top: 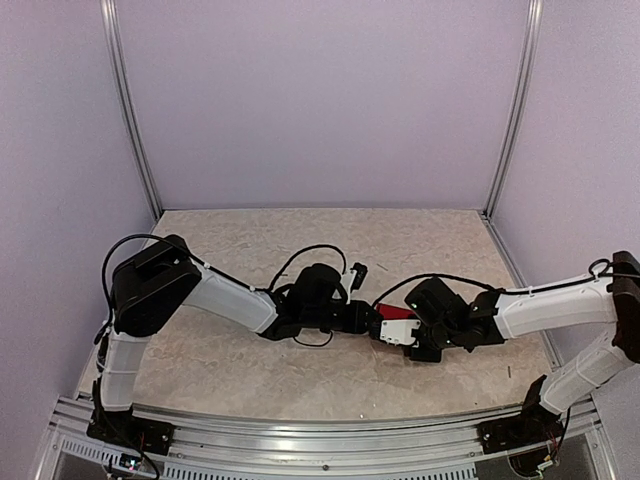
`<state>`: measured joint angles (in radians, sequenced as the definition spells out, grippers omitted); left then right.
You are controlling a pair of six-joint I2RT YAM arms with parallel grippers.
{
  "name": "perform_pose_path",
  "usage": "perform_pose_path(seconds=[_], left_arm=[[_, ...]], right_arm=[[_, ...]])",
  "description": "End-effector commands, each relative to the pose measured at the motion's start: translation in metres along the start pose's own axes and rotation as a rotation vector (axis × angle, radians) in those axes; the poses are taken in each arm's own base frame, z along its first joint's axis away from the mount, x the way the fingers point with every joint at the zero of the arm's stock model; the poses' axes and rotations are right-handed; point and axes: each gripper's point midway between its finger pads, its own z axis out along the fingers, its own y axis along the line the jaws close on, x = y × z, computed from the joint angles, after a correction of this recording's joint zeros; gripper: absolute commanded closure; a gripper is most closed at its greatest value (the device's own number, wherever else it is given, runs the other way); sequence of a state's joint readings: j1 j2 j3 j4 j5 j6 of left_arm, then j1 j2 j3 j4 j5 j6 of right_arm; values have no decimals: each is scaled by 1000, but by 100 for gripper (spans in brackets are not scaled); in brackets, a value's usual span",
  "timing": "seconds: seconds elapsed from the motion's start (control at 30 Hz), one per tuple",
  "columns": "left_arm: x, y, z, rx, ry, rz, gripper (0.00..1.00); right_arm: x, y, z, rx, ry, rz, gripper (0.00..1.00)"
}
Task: Fold the paper box
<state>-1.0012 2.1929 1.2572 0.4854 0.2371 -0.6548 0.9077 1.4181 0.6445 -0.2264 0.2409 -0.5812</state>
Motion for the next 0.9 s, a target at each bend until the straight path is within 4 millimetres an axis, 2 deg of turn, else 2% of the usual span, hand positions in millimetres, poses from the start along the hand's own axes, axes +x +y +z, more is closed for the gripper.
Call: perform_pose_path(seconds=[0.0,0.1,0.17,0.27,0.4,0.57,0.73,0.87], left_arm=[[19,-12,3,60,87,-47,80],[21,-18,3,94,110,-81,80],[24,-10,8,62,132,-94,80],[38,18,16,-80,172,-88,80],[49,43,8,-193,168,-93,81],[47,45,1,-193,147,-90,81],[45,44,4,-160,145,-93,81],[34,39,2,-123,116,-70,81]], right_arm=[[5,13,5,-62,35,5,59],[3,13,7,-68,32,9,59],[4,15,10,-73,38,9,58],[4,16,11,-84,48,11,57],[3,12,5,-86,43,3,56],[-6,0,-19,-69,1,-16,52],[-21,-24,-66,-67,-106,-24,39],[-15,-27,-82,-172,-139,6,36]])
